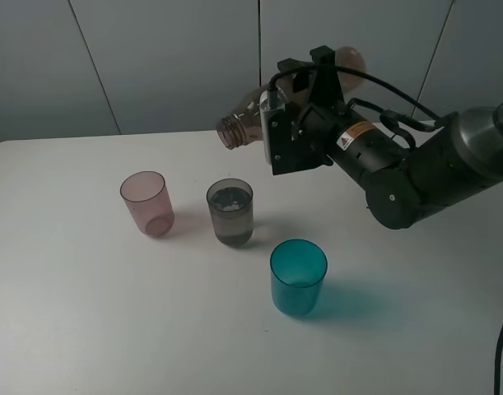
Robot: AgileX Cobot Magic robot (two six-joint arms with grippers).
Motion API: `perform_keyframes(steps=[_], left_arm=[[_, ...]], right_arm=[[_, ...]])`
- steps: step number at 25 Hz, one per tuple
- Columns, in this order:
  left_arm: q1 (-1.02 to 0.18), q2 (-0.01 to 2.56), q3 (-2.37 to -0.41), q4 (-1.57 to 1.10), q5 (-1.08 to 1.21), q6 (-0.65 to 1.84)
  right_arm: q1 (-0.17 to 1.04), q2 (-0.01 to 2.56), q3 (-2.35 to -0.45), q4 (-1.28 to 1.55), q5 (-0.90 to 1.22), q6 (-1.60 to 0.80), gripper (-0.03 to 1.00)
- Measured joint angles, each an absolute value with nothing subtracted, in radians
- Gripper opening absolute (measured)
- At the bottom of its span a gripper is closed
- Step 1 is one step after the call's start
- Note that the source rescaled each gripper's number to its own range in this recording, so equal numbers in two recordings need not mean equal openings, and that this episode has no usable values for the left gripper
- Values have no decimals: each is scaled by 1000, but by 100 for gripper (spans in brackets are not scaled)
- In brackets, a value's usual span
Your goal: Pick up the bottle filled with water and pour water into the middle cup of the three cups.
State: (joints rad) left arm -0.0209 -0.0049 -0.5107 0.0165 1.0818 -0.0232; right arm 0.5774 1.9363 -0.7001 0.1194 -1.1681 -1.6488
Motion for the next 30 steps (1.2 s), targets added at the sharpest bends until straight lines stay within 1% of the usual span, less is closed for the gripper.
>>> perform_keyframes(steps=[5, 7, 9, 11, 13, 16, 20, 30], left_arm=[[-21, -5, -511, 17, 1082, -23], [-21, -5, -511, 17, 1082, -23], [-21, -5, -511, 17, 1082, -23], [-21, -5, -511, 17, 1082, -23], [-21, -5, -511, 17, 1082, -23], [-21, -5, -511, 17, 1082, -23], [-21, -5, -511, 17, 1082, -23], [-21, -5, -511, 17, 1082, -23]], right_arm=[[575, 1936, -674, 126, -1107, -1099, 0], [556, 1936, -665, 109, -1086, -857, 0], [519, 1936, -658, 60, -1082, -581, 0], [464, 1936, -656, 0, -1082, -368, 0], [405, 1936, -656, -57, -1082, -219, 0], [318, 1936, -656, -111, -1082, -121, 0], [247, 1979, -660, -119, -1116, -96, 0], [242, 2186, -845, -146, -1122, -6, 0]])
